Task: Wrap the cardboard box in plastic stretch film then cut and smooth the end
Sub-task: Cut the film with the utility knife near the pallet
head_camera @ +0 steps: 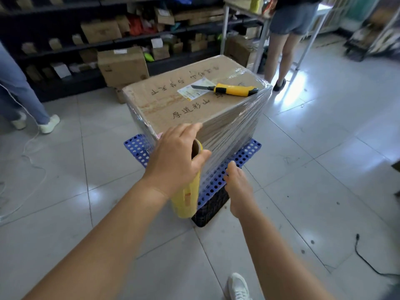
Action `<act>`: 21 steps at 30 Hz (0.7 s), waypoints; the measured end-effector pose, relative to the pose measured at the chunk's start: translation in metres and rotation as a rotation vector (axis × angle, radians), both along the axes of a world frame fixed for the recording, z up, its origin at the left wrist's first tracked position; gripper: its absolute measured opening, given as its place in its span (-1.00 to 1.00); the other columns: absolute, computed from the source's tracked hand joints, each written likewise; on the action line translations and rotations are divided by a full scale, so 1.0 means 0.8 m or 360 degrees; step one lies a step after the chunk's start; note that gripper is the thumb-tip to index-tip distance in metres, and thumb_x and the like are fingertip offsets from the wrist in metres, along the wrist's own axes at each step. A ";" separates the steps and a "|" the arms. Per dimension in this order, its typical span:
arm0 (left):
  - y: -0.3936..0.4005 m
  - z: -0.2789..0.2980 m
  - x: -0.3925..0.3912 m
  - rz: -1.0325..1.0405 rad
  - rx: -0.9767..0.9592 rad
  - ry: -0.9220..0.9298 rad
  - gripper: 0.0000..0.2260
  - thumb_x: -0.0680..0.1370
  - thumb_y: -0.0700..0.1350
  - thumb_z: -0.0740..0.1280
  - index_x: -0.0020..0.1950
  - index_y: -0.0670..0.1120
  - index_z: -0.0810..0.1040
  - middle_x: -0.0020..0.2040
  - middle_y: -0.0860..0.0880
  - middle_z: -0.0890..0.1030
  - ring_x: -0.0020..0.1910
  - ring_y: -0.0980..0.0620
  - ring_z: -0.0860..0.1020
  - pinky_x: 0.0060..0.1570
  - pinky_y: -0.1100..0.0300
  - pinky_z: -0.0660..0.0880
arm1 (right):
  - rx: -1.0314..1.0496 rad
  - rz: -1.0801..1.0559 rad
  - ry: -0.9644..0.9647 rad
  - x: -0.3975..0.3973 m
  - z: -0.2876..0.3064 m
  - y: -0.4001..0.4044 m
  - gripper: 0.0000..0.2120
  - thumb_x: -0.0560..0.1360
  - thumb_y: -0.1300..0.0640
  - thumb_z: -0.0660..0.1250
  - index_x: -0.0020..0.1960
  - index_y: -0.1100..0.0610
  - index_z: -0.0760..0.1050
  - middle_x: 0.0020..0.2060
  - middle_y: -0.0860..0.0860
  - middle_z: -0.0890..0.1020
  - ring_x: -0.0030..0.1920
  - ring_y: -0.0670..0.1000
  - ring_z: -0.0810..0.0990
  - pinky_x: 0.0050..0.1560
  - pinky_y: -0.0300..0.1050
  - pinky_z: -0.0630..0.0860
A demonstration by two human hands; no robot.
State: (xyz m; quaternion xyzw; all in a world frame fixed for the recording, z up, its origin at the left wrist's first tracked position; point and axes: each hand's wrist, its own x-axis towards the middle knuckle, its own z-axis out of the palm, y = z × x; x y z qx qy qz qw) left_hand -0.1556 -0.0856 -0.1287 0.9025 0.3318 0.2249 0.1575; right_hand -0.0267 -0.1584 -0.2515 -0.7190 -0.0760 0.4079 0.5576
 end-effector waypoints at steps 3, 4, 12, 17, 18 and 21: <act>0.007 0.019 0.022 -0.0026 -0.0030 -0.0036 -0.49 0.51 0.04 0.29 0.42 -0.06 0.29 0.32 0.00 0.42 0.32 0.03 0.34 0.34 0.09 0.27 | 0.0178 0.0050 -0.0286 0.018 0.053 0.001 -0.57 0.60 -0.17 0.09 0.34 0.04 0.39 0.09 -0.08 0.51 0.16 -0.05 0.47 0.12 -0.12 0.37; 0.011 0.024 0.029 -0.0021 -0.0044 -0.0035 -0.49 0.52 0.04 0.29 0.43 -0.05 0.28 0.33 0.00 0.41 0.32 0.04 0.33 0.34 0.09 0.28 | 0.0214 0.0049 -0.0368 0.026 0.069 0.005 -0.57 0.60 -0.16 0.10 0.35 0.05 0.39 0.11 -0.09 0.52 0.17 -0.05 0.48 0.15 -0.10 0.40; 0.063 0.053 0.105 0.0139 -0.0065 -0.0010 -0.51 0.51 0.07 0.29 0.40 -0.03 0.31 0.33 0.01 0.42 0.30 0.02 0.36 0.27 0.10 0.32 | 0.0274 0.0216 -0.0908 0.118 0.140 0.074 -0.51 0.56 -0.17 0.17 0.40 0.06 0.36 0.22 -0.03 0.54 0.16 -0.05 0.51 0.14 -0.09 0.46; 0.096 0.055 0.160 0.0276 -0.0189 0.0116 -0.53 0.51 0.07 0.26 0.39 -0.01 0.33 0.31 0.02 0.44 0.27 0.02 0.39 0.21 0.07 0.39 | 0.0077 0.0534 -0.1229 0.188 0.141 0.159 -0.47 0.54 -0.13 0.24 0.44 0.05 0.30 0.33 0.01 0.44 0.27 0.03 0.44 0.23 -0.04 0.40; 0.101 0.054 0.170 0.0318 -0.0210 0.0123 -0.54 0.51 0.07 0.27 0.38 -0.01 0.34 0.30 0.01 0.45 0.26 0.02 0.39 0.20 0.08 0.39 | 0.0003 0.0631 -0.1321 0.200 0.139 0.176 -0.47 0.54 -0.11 0.25 0.44 0.06 0.29 0.34 0.02 0.43 0.29 0.05 0.42 0.20 -0.07 0.36; 0.109 0.049 0.194 0.0470 -0.0288 0.0142 -0.58 0.52 0.05 0.26 0.36 -0.01 0.35 0.29 0.01 0.45 0.24 0.02 0.41 0.18 0.11 0.38 | -0.0187 0.0989 -0.1608 0.229 0.128 0.220 -0.46 0.52 -0.02 0.28 0.46 0.07 0.27 0.35 0.06 0.43 0.33 0.12 0.38 0.26 -0.04 0.31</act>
